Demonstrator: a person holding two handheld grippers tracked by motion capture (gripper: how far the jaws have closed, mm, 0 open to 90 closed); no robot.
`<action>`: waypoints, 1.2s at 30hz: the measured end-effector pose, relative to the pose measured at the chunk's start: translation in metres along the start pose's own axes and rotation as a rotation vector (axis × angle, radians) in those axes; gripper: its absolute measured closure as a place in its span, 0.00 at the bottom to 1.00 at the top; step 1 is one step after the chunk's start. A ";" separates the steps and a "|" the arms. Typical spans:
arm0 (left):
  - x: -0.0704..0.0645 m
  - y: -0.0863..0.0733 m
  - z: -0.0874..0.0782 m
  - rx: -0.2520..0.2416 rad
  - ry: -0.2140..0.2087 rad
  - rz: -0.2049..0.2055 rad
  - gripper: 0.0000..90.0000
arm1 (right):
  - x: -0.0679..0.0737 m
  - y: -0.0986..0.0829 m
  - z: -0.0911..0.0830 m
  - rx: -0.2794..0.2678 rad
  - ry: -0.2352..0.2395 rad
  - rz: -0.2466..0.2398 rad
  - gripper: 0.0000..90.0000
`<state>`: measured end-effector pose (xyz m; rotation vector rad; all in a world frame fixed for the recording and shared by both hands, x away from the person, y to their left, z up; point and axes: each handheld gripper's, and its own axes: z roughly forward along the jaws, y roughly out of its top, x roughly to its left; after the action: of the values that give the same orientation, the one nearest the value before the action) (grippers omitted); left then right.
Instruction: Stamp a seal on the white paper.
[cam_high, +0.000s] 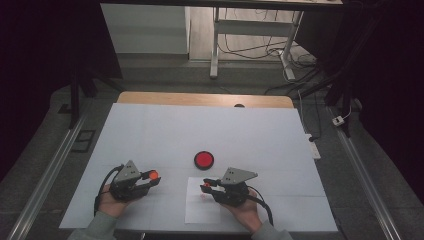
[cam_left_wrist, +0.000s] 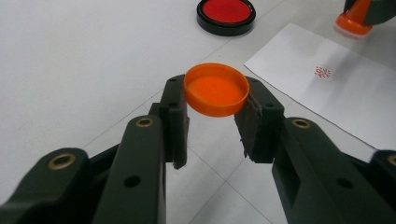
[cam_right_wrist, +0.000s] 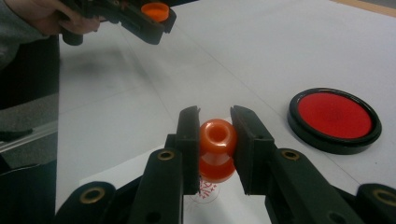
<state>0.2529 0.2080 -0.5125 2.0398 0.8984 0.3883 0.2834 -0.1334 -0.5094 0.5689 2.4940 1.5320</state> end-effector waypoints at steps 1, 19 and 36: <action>0.000 0.000 0.000 -0.001 0.000 0.000 0.72 | -0.001 0.000 -0.001 -0.002 0.001 0.000 0.80; 0.000 0.000 0.001 0.003 -0.001 0.001 0.72 | -0.003 0.013 -0.019 -0.076 -0.007 0.016 0.80; -0.001 0.000 0.002 0.005 -0.001 0.004 0.72 | -0.011 0.023 -0.039 -0.137 -0.036 0.024 0.80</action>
<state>0.2535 0.2066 -0.5136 2.0467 0.8960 0.3874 0.2867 -0.1603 -0.4716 0.6013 2.3413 1.6698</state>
